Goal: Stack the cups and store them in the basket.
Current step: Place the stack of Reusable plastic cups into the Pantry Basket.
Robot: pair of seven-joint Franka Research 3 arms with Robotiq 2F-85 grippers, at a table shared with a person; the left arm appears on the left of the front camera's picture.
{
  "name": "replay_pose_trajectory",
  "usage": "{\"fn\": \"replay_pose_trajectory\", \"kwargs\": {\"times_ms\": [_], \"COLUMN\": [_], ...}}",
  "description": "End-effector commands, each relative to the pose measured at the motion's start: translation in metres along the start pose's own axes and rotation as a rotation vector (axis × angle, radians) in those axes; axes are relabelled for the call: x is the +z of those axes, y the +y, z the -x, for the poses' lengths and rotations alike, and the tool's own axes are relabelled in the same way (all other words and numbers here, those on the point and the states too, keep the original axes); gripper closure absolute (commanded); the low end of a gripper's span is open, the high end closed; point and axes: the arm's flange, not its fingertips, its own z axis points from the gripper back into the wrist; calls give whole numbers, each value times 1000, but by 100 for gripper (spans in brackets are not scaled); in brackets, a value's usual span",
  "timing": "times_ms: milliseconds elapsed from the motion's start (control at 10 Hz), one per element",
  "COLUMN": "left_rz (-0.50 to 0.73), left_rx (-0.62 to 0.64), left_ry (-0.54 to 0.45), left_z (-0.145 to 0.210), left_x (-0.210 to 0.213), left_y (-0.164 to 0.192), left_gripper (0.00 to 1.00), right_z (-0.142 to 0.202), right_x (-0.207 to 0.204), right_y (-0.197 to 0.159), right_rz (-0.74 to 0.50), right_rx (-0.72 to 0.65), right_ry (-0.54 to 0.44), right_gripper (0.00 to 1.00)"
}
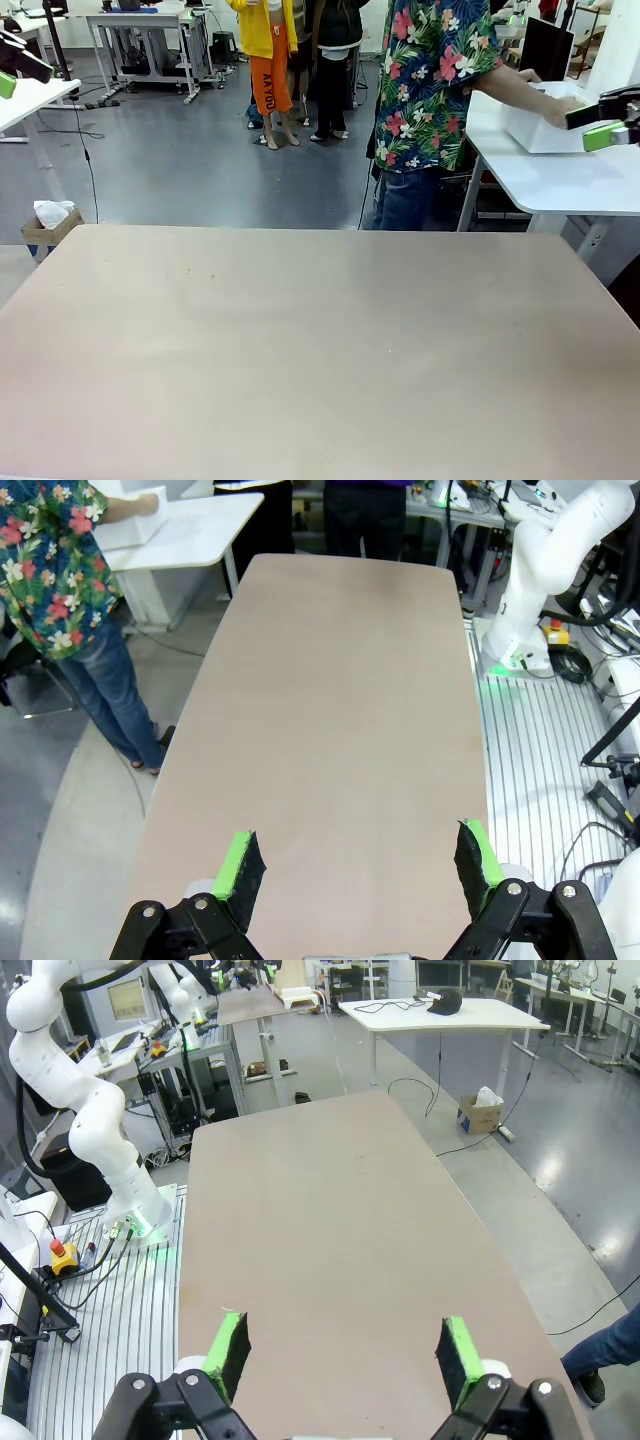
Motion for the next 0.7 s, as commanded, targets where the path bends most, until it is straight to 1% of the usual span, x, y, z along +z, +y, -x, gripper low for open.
{"fn": "replay_pose_trajectory", "kwargs": {"times_ms": [0, 600], "left_rz": [-2, -2], "left_rx": [8, 8], "left_ry": [2, 2], "left_z": [-4, -4], "left_x": [1, 1], "left_y": [-1, -1], "left_gripper": [0, 0], "right_z": [-5, -5], "right_x": [0, 0], "right_y": [0, 0], "right_rz": [-1, -1], "right_rx": [0, 0], "right_ry": [-28, -28], "right_gripper": [0, 0]}}
